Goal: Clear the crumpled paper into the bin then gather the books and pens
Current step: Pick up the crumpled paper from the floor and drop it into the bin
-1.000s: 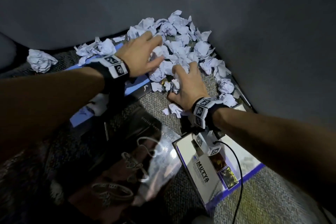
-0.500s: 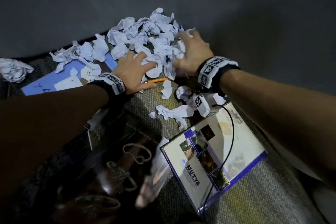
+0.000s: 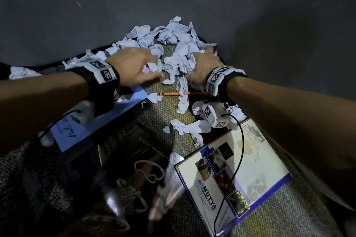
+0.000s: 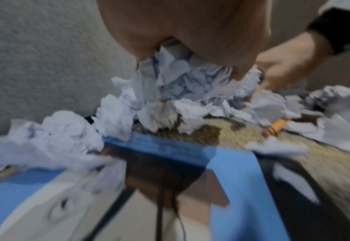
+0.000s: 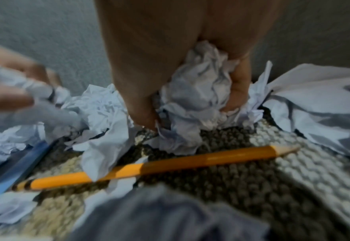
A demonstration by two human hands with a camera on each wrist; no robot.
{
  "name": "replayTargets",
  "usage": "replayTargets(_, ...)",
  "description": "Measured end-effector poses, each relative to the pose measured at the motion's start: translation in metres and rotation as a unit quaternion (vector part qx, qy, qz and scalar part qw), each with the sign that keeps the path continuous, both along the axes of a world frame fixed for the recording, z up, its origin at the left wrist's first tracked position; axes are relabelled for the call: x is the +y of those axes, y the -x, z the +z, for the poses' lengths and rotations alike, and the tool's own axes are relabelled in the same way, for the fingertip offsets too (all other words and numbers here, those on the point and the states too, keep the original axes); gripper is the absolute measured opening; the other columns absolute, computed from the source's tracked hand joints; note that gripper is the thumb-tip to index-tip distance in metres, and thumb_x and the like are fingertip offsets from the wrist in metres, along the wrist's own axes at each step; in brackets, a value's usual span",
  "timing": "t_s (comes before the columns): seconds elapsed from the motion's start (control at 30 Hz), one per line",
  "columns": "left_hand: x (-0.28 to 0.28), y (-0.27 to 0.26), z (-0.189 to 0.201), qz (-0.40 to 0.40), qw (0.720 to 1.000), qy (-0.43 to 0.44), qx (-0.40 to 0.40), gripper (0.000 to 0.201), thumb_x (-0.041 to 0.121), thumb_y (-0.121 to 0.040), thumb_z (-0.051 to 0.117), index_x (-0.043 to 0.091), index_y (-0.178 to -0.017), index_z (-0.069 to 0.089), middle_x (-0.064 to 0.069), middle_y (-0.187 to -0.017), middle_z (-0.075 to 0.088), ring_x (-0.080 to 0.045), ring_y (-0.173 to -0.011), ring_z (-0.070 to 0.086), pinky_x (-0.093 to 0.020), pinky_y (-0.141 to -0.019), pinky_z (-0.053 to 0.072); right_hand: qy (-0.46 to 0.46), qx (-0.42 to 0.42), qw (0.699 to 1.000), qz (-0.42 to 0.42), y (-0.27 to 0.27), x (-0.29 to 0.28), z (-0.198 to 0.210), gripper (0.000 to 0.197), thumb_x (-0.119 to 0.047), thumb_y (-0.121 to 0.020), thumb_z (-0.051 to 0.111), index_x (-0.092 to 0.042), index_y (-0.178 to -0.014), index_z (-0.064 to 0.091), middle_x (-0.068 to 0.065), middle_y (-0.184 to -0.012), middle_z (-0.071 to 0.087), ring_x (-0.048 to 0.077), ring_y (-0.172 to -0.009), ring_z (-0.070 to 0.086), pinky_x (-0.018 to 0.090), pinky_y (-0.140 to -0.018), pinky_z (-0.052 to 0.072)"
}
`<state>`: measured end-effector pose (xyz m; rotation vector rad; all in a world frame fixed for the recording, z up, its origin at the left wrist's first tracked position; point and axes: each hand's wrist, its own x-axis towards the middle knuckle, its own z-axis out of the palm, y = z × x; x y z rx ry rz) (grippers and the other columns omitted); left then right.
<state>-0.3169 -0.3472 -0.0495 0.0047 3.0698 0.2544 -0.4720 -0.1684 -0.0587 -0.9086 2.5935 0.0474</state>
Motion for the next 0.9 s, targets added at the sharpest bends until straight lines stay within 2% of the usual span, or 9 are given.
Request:
replayTargets(0.17,-0.019,0.039,0.017,0.098,0.994,0.041,-0.004,0.060,0.065,-0.085,0.045,0.018,-0.120,0.057,-0.015,-0.128,0.044,-0.041,-0.095,0.057,-0.045,-0.082,0.049,0.057,-0.009,0.998,-0.014,-0.001,0.004,-0.006,0.077,-0.048,-0.066,0.072,-0.031,-0.128,0.029,0.017,-0.132,0.032,0.045,-0.092,0.059,0.051,-0.082,0.054)
replayTargets(0.23,-0.021,0.048,0.012,0.111,0.989,0.071,-0.060,0.071,0.072,-0.080,0.045,0.021,-0.129,0.051,-0.018,-0.138,0.036,-0.046,-0.106,0.050,-0.051,-0.088,0.048,0.052,-0.006,0.999,-0.008,0.000,0.004,-0.008,0.100,-0.046,-0.068,0.073,-0.042,-0.143,0.006,0.023,-0.144,0.023,0.050,-0.104,0.056,0.053,-0.086,0.053)
replayTargets(0.27,-0.022,0.050,0.007,0.119,0.986,0.083,-0.086,0.077,0.076,-0.077,0.045,0.024,-0.133,0.048,-0.019,-0.142,0.031,-0.048,-0.112,0.046,-0.053,-0.090,0.046,0.049,-0.008,0.999,0.000,0.000,0.003,-0.009,0.111,-0.045,-0.068,0.072,-0.047,-0.144,-0.009,0.027,-0.150,0.016,0.052,-0.111,0.053,0.055,-0.088,0.052)
replayTargets(0.33,-0.021,0.052,-0.004,0.134,0.981,0.081,-0.112,0.087,0.083,-0.070,0.045,0.026,-0.135,0.045,-0.018,-0.149,0.022,-0.051,-0.120,0.041,-0.056,-0.096,0.043,0.046,-0.013,0.999,0.016,0.002,0.000,-0.008,0.118,-0.047,-0.068,0.072,-0.051,-0.141,-0.021,0.030,-0.153,0.007,0.054,-0.114,0.051,0.056,-0.089,0.051)
replayTargets(0.43,-0.016,0.057,-0.012,0.162,0.979,0.053,-0.108,0.091,0.085,-0.065,0.050,0.026,-0.134,0.044,-0.017,-0.152,0.018,-0.050,-0.122,0.043,-0.055,-0.096,0.043,0.019,-0.031,0.999,0.028,0.009,-0.005,-0.003,0.113,-0.056,-0.069,0.071,-0.049,-0.146,-0.012,0.030,-0.153,0.004,0.054,-0.118,0.047,0.054,-0.092,0.048)
replayTargets(0.53,-0.014,0.061,-0.014,0.181,0.976,0.054,-0.106,0.088,0.082,-0.064,0.056,0.024,-0.129,0.046,-0.018,-0.140,0.032,-0.049,-0.113,0.048,-0.053,-0.089,0.047,-0.001,-0.036,0.999,0.021,0.015,-0.014,0.000,0.110,-0.063,-0.067,0.068,-0.041,-0.150,-0.001,0.025,-0.152,0.007,0.053,-0.121,0.044,0.051,-0.096,0.046)
replayTargets(0.63,-0.015,0.065,-0.012,0.194,0.973,0.051,-0.113,0.076,0.065,-0.067,0.069,0.023,-0.128,0.049,-0.014,-0.132,0.037,-0.045,-0.106,0.053,-0.045,-0.083,0.049,0.003,-0.021,1.000,0.013,0.012,-0.018,-0.002,0.099,-0.065,-0.066,0.064,-0.042,-0.148,0.012,0.023,-0.150,0.013,0.055,-0.120,0.043,0.055,-0.097,0.046)
replayTargets(0.73,-0.012,0.064,-0.012,0.190,0.974,0.054,-0.107,0.060,0.043,-0.075,0.069,0.019,-0.127,0.051,-0.011,-0.130,0.041,-0.042,-0.108,0.053,-0.040,-0.082,0.047,0.016,-0.012,1.000,0.009,0.008,-0.018,-0.005,0.085,-0.060,-0.066,0.068,-0.044,-0.138,0.025,0.021,-0.146,0.020,0.055,-0.107,0.051,0.054,-0.090,0.049)
replayTargets(0.9,0.003,0.054,-0.011,0.188,0.976,0.056,-0.097,0.062,0.040,-0.077,0.068,0.025,-0.134,0.049,-0.006,-0.137,0.041,-0.040,-0.113,0.053,-0.045,-0.085,0.052,0.042,0.006,0.999,0.031,0.003,-0.011,-0.002,0.065,-0.046,-0.074,0.070,-0.038,-0.129,0.036,0.018,-0.138,0.027,0.047,-0.093,0.058,0.044,-0.079,0.049)
